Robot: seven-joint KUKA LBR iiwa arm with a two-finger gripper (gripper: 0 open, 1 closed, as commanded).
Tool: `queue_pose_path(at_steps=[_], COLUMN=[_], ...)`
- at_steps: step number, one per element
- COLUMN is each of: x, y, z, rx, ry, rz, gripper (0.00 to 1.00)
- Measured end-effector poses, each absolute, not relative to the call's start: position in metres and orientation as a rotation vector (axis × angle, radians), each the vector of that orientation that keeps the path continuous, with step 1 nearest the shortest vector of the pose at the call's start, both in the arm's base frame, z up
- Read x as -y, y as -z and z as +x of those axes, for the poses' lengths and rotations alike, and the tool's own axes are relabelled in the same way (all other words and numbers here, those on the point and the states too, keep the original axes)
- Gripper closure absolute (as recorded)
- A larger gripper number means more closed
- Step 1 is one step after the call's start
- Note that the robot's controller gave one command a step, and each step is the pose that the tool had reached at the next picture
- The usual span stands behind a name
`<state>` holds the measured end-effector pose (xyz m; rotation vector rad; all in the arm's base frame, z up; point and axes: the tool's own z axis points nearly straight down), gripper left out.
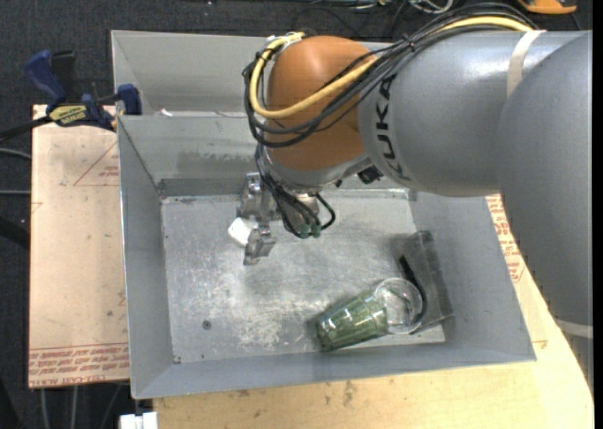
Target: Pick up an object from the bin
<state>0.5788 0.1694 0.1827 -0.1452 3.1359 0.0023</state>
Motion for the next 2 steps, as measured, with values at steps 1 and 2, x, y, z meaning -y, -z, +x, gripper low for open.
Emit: queue_pose_path(at_steps=[1, 2], x=[-0.169, -0.193], y=[-0.183, -0.272], z=[0.579, 0.596], rx=[-3.136, -3.132], ry=[-0.002, -0.002], rz=[-0.145, -0.207], gripper=[1.00, 1.00])
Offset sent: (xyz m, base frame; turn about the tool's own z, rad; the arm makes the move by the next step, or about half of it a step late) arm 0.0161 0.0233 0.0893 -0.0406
